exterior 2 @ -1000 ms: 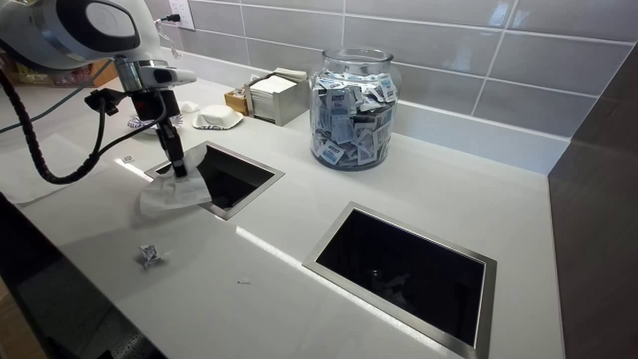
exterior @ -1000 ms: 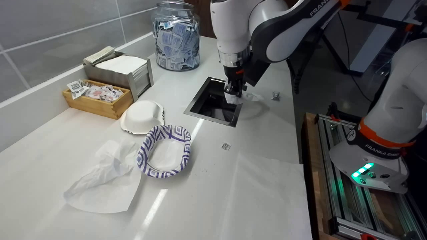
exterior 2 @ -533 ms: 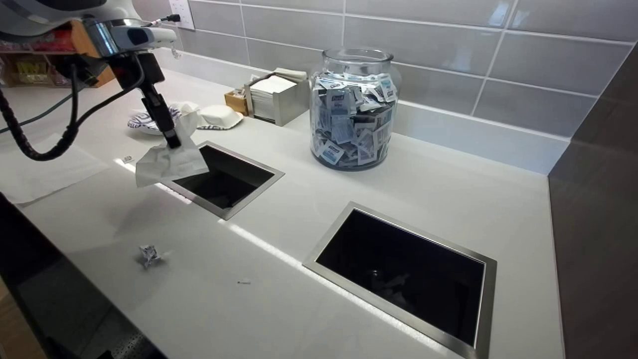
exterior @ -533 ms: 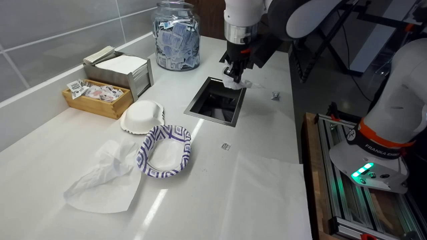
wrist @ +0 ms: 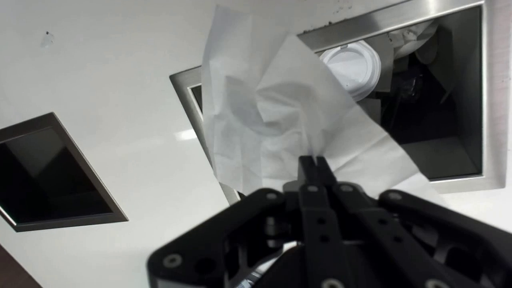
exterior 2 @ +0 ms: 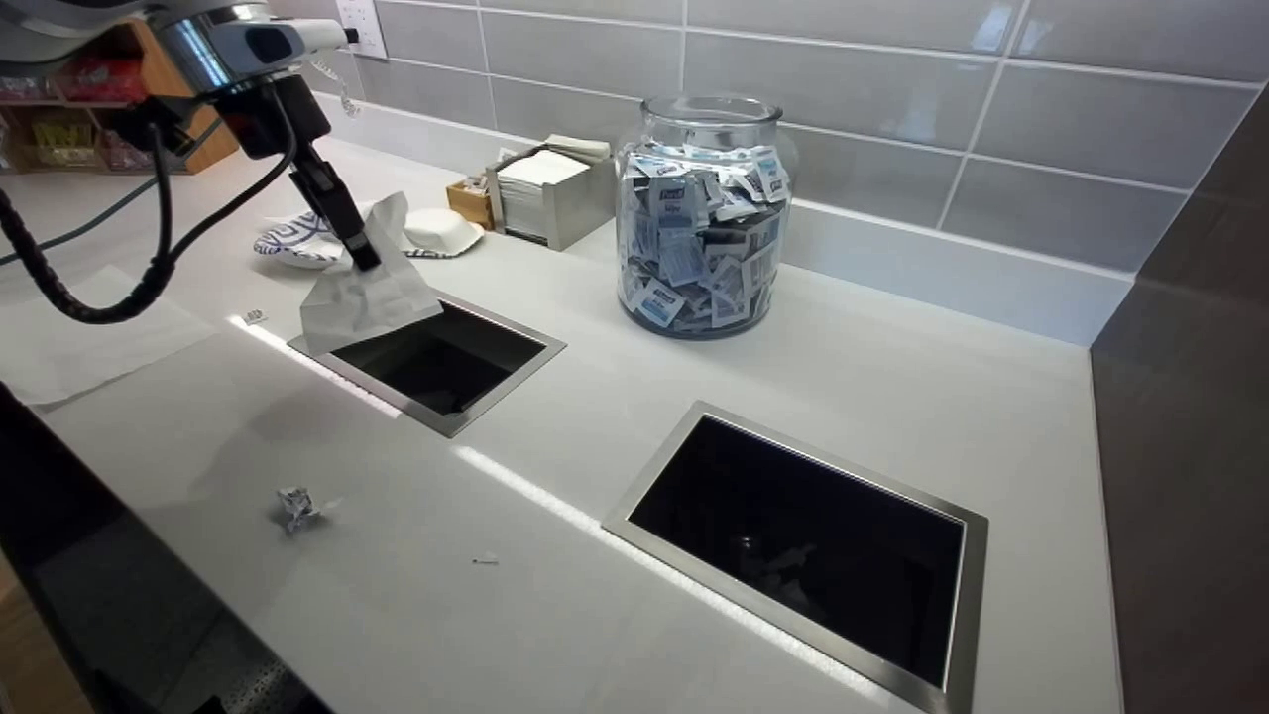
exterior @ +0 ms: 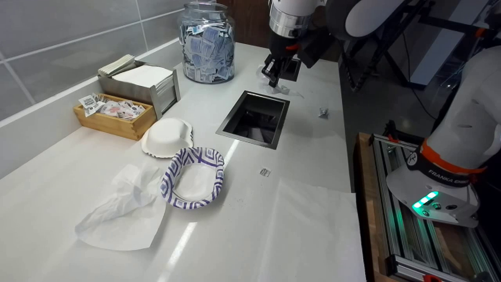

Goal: Use the paper towel to wipe the counter

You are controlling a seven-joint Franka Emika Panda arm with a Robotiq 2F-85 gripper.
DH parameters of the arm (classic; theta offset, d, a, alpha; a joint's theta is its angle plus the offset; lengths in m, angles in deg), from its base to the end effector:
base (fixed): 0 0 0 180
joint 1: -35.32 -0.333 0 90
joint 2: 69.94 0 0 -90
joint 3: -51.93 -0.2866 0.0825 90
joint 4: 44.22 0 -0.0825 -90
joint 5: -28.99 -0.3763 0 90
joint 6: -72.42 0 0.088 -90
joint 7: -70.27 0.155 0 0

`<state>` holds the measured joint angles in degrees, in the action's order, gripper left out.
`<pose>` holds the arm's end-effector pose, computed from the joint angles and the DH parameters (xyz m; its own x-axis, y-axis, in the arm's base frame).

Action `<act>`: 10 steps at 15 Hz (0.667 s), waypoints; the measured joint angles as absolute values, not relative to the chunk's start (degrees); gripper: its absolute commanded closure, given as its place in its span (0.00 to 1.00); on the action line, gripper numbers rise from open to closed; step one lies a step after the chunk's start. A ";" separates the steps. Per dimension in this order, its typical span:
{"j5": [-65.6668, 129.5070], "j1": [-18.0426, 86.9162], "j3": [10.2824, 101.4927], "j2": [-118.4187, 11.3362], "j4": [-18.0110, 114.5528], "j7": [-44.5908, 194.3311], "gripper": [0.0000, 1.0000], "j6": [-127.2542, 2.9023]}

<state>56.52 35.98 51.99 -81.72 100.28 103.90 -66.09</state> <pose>0.4604 -0.0228 0.2935 0.9515 -0.2148 0.2201 -0.2697 -0.9268 0.2612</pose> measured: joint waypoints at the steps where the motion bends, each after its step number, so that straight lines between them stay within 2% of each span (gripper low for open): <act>1: 56.52 36.37 51.96 -81.80 100.56 103.53 1.00 -67.05; 10: 56.62 38.82 51.55 -81.89 101.50 100.68 1.00 -71.92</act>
<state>56.62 38.82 51.55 -81.89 101.50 100.68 -71.92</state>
